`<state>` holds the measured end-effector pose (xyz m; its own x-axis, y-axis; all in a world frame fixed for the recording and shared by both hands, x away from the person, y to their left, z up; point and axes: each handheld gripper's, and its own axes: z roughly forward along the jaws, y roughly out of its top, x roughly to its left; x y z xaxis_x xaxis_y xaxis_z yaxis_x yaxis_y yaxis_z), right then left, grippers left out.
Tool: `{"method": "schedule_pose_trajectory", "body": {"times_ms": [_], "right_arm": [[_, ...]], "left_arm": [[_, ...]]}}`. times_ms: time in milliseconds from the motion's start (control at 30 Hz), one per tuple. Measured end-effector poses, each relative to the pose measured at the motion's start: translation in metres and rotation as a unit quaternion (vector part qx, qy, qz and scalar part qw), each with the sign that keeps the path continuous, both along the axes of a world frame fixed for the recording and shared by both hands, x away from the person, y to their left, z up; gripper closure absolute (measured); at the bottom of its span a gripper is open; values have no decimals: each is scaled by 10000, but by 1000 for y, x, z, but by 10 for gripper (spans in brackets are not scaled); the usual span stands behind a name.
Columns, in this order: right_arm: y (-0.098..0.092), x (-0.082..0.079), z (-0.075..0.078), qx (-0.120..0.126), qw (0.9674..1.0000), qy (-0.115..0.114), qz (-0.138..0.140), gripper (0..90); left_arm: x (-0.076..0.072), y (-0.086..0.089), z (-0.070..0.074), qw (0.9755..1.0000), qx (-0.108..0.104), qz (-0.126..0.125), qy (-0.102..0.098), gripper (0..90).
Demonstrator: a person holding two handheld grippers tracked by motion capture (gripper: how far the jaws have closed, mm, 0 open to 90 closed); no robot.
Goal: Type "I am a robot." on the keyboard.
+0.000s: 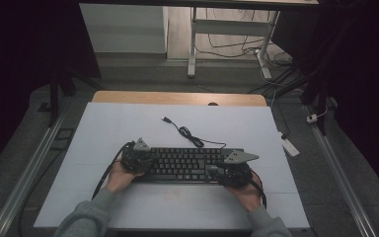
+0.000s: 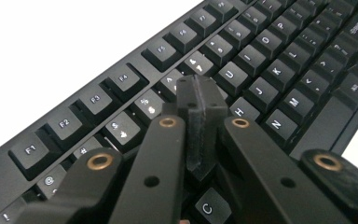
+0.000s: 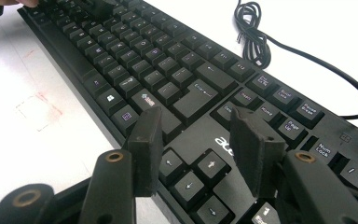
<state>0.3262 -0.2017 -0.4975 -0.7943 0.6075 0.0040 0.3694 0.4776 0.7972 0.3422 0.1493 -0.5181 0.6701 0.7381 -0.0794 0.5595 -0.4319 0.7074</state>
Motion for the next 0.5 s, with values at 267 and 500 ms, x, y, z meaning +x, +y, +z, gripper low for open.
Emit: {"method": "schedule_pose_trajectory", "body": {"times_ms": [267, 500], "right_arm": [[-1, 0, 0, 11, 10000, -7, -5, 541], [-2, 1, 0, 56, 10000, -13, -15, 540]], "left_arm": [[-12, 15, 20, 9989, -402, 10, -254, 573], [-23, 23, 26, 9992, -372, 67, -156, 356]]}}
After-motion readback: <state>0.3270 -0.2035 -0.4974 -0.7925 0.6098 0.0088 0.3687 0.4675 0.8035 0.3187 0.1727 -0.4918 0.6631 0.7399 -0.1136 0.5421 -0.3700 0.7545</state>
